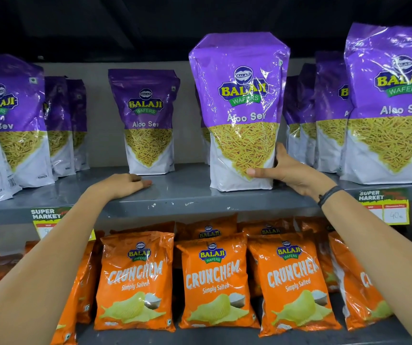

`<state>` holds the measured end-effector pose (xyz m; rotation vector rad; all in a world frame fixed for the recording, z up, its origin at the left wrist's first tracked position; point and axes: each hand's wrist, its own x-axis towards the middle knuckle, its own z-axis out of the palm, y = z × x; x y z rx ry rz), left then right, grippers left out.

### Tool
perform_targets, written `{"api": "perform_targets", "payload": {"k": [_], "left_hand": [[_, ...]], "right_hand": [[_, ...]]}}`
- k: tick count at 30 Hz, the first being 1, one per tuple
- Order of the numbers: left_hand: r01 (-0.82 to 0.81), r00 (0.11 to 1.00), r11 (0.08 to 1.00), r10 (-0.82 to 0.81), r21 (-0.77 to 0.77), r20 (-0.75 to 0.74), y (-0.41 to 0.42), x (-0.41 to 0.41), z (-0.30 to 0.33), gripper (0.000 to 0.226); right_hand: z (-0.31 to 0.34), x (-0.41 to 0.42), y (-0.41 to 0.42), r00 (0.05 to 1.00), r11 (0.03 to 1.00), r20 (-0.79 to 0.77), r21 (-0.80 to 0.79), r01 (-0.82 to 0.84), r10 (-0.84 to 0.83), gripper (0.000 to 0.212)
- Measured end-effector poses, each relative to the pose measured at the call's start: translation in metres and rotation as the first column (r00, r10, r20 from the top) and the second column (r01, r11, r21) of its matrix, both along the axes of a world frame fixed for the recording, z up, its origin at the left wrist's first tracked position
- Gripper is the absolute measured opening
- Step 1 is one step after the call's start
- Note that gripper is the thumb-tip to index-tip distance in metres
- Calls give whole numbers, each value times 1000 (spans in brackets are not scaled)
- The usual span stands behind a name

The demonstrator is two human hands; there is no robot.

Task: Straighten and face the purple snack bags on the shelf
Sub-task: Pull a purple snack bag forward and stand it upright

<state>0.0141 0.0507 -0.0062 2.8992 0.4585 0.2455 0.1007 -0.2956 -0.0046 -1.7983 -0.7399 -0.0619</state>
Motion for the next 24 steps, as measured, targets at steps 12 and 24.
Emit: {"api": "perform_targets", "payload": {"k": [12, 24], "left_hand": [[-6, 1000, 1000, 6, 14, 0, 0, 1, -1, 63], [-5, 1000, 1000, 5, 20, -2, 5, 4, -2, 64]], "right_hand": [[-1, -2, 0, 999, 1000, 35, 9, -13, 12, 128], [-4, -1, -2, 998, 1000, 69, 14, 1, -2, 127]]}}
